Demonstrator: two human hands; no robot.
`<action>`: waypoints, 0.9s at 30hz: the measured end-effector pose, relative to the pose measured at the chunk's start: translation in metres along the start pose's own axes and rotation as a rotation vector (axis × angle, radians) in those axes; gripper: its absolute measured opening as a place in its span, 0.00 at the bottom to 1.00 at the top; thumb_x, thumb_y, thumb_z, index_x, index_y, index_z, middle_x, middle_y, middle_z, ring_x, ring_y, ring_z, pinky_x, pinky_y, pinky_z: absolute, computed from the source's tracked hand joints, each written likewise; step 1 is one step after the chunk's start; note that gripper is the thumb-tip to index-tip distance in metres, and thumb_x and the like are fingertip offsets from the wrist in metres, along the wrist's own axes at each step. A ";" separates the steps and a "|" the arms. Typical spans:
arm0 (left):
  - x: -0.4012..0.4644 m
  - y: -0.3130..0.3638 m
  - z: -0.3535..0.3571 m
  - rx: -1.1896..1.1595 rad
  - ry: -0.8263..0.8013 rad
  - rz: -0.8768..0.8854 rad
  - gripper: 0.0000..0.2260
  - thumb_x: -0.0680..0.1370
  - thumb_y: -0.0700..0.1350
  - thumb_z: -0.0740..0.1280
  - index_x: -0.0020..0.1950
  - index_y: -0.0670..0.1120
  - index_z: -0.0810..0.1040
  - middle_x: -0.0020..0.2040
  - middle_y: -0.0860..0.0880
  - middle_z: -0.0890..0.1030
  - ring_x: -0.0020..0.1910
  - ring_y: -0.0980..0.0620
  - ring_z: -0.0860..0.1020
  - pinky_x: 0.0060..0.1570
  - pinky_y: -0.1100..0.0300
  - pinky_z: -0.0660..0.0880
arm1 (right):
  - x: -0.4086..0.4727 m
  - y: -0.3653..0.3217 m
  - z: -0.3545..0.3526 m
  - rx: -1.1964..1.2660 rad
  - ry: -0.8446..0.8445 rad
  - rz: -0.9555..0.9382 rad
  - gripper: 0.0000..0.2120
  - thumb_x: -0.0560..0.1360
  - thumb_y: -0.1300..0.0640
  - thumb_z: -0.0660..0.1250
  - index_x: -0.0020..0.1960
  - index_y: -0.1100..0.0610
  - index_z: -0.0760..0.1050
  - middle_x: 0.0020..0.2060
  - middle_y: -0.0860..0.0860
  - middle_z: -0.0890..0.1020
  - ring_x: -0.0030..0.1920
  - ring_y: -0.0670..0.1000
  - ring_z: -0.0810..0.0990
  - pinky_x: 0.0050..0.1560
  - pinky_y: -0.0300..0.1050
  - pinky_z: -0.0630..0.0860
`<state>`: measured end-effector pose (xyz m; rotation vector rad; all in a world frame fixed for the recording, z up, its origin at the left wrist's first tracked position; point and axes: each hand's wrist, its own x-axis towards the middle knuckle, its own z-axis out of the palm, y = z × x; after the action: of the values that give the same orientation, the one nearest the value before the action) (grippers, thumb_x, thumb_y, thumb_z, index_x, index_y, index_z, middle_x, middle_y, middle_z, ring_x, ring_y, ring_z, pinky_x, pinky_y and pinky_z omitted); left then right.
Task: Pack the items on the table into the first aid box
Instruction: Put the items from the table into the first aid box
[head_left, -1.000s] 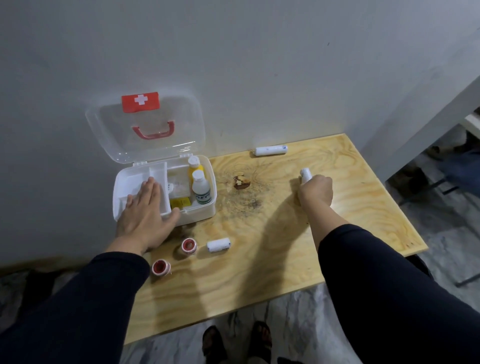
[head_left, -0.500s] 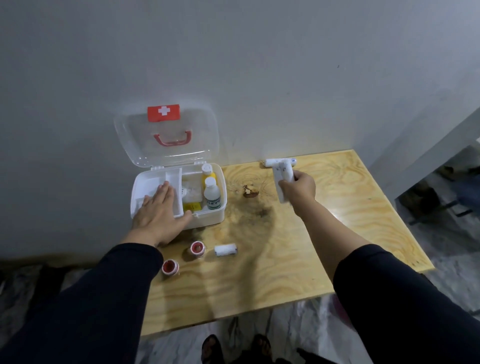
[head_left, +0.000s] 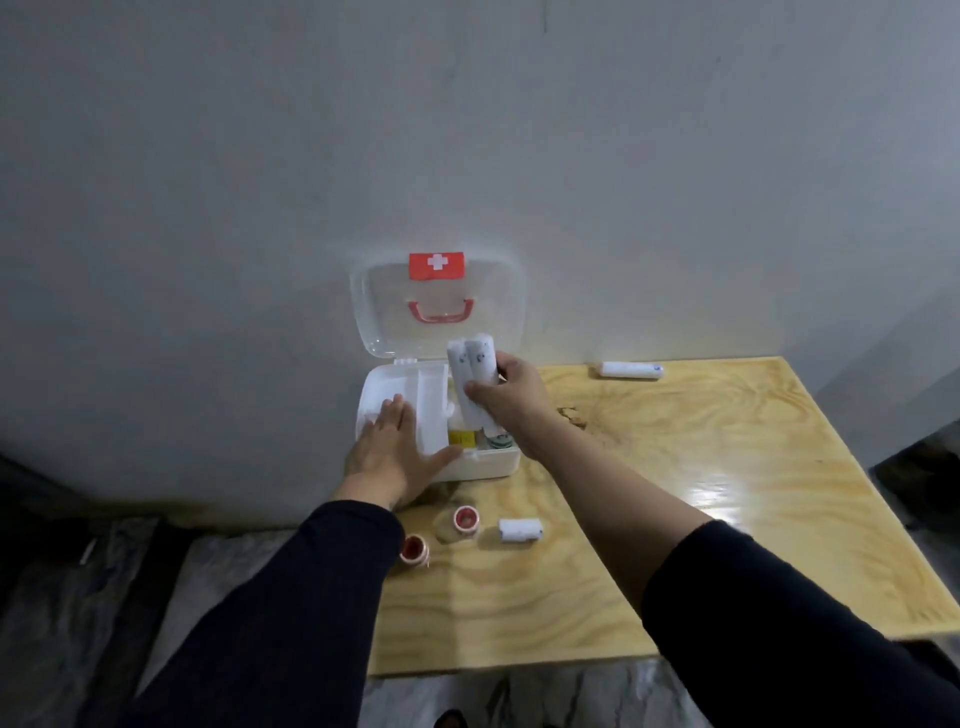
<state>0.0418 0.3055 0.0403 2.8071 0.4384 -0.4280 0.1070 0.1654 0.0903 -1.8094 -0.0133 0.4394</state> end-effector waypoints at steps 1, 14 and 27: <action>0.000 -0.001 0.000 -0.007 0.008 0.002 0.46 0.73 0.72 0.55 0.79 0.46 0.42 0.80 0.48 0.44 0.79 0.45 0.47 0.74 0.47 0.55 | 0.003 0.003 0.008 -0.048 0.016 -0.018 0.10 0.74 0.63 0.67 0.55 0.57 0.76 0.45 0.55 0.81 0.46 0.56 0.81 0.46 0.51 0.80; 0.006 -0.007 0.009 0.057 0.006 0.072 0.45 0.75 0.71 0.49 0.79 0.41 0.42 0.80 0.45 0.41 0.79 0.50 0.40 0.76 0.54 0.41 | 0.012 0.025 0.039 -0.211 0.119 -0.069 0.19 0.72 0.64 0.67 0.61 0.56 0.72 0.47 0.50 0.78 0.47 0.49 0.75 0.48 0.43 0.73; 0.004 -0.004 0.007 0.054 0.014 0.064 0.44 0.76 0.70 0.50 0.79 0.42 0.42 0.80 0.46 0.41 0.79 0.49 0.40 0.76 0.53 0.43 | 0.011 0.025 0.029 -0.284 0.064 -0.118 0.26 0.73 0.67 0.65 0.68 0.52 0.66 0.57 0.55 0.78 0.51 0.52 0.77 0.52 0.46 0.75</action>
<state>0.0423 0.3081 0.0314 2.8689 0.3433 -0.4119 0.1034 0.1878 0.0578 -2.0882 -0.1437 0.3067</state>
